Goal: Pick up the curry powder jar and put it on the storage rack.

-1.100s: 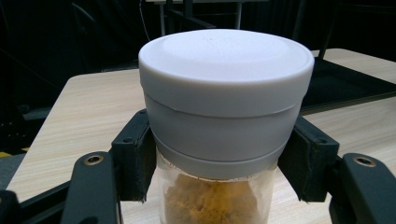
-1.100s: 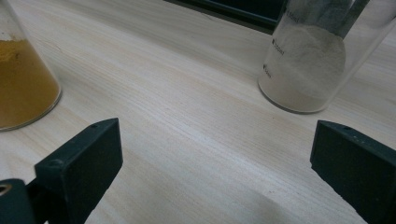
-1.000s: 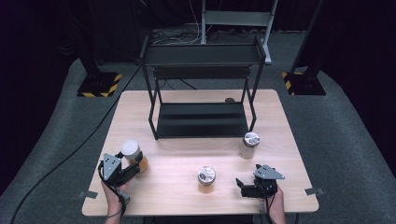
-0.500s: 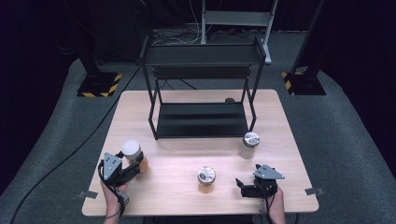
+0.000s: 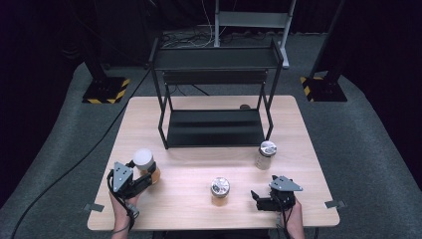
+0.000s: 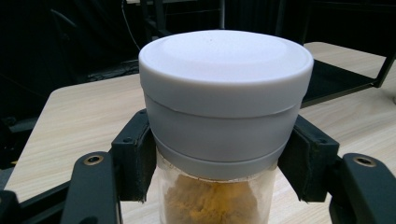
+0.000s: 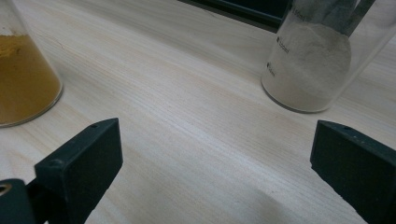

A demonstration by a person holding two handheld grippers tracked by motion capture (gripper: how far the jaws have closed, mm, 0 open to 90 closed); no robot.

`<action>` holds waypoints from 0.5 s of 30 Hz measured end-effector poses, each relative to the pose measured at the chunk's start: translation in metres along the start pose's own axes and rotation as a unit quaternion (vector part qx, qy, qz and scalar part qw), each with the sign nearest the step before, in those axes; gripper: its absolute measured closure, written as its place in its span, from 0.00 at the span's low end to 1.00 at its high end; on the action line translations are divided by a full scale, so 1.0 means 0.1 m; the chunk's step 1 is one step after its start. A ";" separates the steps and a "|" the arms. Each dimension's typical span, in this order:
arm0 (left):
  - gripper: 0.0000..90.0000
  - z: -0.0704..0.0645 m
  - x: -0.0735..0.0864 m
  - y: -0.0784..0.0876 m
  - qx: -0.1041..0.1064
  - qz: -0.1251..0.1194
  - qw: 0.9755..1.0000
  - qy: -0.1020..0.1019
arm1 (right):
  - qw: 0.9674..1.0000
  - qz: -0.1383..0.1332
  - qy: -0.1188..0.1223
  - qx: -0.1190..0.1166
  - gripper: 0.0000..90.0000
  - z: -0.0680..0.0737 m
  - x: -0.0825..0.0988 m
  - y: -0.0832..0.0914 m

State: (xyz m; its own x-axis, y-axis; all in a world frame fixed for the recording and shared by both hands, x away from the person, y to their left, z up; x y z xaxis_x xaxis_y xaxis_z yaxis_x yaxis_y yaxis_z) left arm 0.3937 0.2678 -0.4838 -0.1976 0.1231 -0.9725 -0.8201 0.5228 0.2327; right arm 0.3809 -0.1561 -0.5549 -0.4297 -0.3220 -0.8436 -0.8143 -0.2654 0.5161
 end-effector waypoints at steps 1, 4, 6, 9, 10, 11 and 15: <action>0.39 0.00 0.00 0.00 0.001 0.000 1.000 -0.001 | 1.000 -0.001 0.001 0.000 0.02 0.00 0.00 0.00; 0.39 -0.02 -0.02 -0.01 0.004 0.002 1.000 -0.004 | 1.000 -0.001 0.000 0.000 0.02 0.00 0.00 0.00; 0.39 -0.02 -0.02 -0.02 0.006 0.003 1.000 -0.005 | 1.000 0.000 0.000 0.002 0.02 0.00 0.00 0.00; 0.39 -0.02 -0.03 -0.03 0.009 0.003 1.000 -0.005 | 1.000 0.001 0.001 0.001 0.02 0.00 0.00 0.00; 0.39 -0.03 -0.04 -0.03 0.009 0.003 1.000 -0.005 | 1.000 0.001 0.001 0.001 0.02 0.00 0.00 0.00; 0.39 -0.03 -0.04 -0.03 0.010 0.003 1.000 -0.006 | 1.000 0.001 0.001 0.001 0.02 0.00 0.00 0.00; 0.39 -0.04 -0.06 -0.04 0.012 0.002 1.000 -0.007 | 1.000 0.002 0.001 -0.001 0.02 0.00 0.00 0.00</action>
State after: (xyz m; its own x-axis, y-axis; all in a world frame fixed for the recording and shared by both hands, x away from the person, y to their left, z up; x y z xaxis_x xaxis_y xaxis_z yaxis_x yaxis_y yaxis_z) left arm 0.3961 0.2617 -0.4789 -0.1927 0.1372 -0.9716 -0.8058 0.5429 0.2365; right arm 0.3811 -0.1556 -0.5553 -0.4325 -0.3253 -0.8409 -0.8115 -0.2659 0.5203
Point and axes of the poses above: each handheld gripper's, and its own axes: y roughly backward along the jaws, x roughly out of its underside, z roughly to its left, the point moved 6 cm from there along -y, roughly forward along the jaws, and after that the axes turned 11 degrees about x, right-handed, at the moved point
